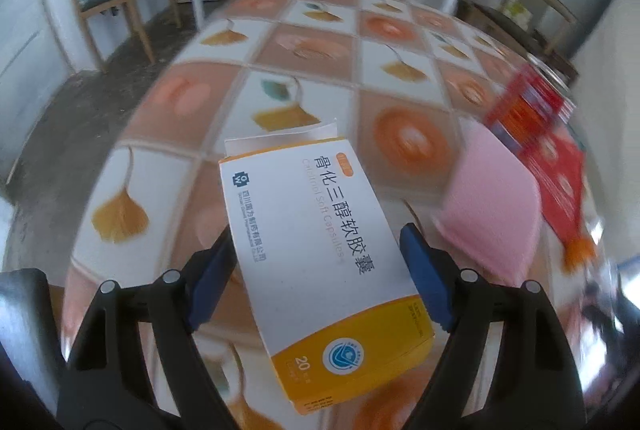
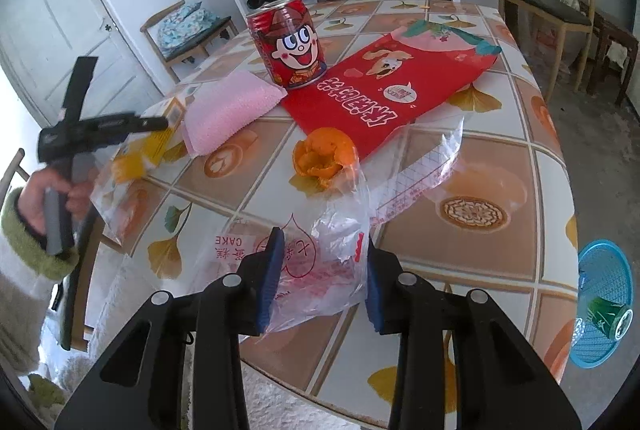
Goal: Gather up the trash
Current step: 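Lift the yellow-white medicine box with the left tool while the right tool holds the bag, then carry the medicine box and clear bag over the blue basket and open both tools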
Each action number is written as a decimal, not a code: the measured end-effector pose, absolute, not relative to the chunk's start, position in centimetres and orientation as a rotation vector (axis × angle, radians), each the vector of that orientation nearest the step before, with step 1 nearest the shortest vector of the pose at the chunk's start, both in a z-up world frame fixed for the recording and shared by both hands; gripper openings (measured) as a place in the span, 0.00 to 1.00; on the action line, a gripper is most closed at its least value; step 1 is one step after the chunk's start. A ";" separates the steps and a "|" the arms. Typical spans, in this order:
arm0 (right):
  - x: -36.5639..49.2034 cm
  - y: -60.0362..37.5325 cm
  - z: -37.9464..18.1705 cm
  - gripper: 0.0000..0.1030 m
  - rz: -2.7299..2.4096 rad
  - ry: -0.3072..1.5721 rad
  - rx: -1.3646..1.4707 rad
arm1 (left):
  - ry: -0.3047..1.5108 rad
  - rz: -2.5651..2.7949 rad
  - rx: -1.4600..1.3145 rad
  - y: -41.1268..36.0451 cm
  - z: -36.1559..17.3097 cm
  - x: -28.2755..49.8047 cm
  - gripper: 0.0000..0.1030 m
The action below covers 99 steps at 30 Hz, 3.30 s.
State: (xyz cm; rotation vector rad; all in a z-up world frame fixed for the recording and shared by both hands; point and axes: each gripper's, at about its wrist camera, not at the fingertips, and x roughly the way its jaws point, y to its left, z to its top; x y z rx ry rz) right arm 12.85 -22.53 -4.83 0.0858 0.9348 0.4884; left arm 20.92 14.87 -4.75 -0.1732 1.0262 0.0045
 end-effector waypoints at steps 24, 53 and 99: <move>11.4 -23.4 -4.4 0.69 0.415 1.007 0.087 | 1.089 -0.029 -0.014 10.9 -5.7 15.5 0.82; 10.1 -24.0 -2.7 0.32 0.333 0.944 0.098 | 0.935 0.076 0.113 9.4 -3.2 11.3 0.70; 3.6 -32.9 4.8 0.31 0.257 0.653 0.259 | 0.691 -0.001 0.241 1.1 6.5 6.5 0.70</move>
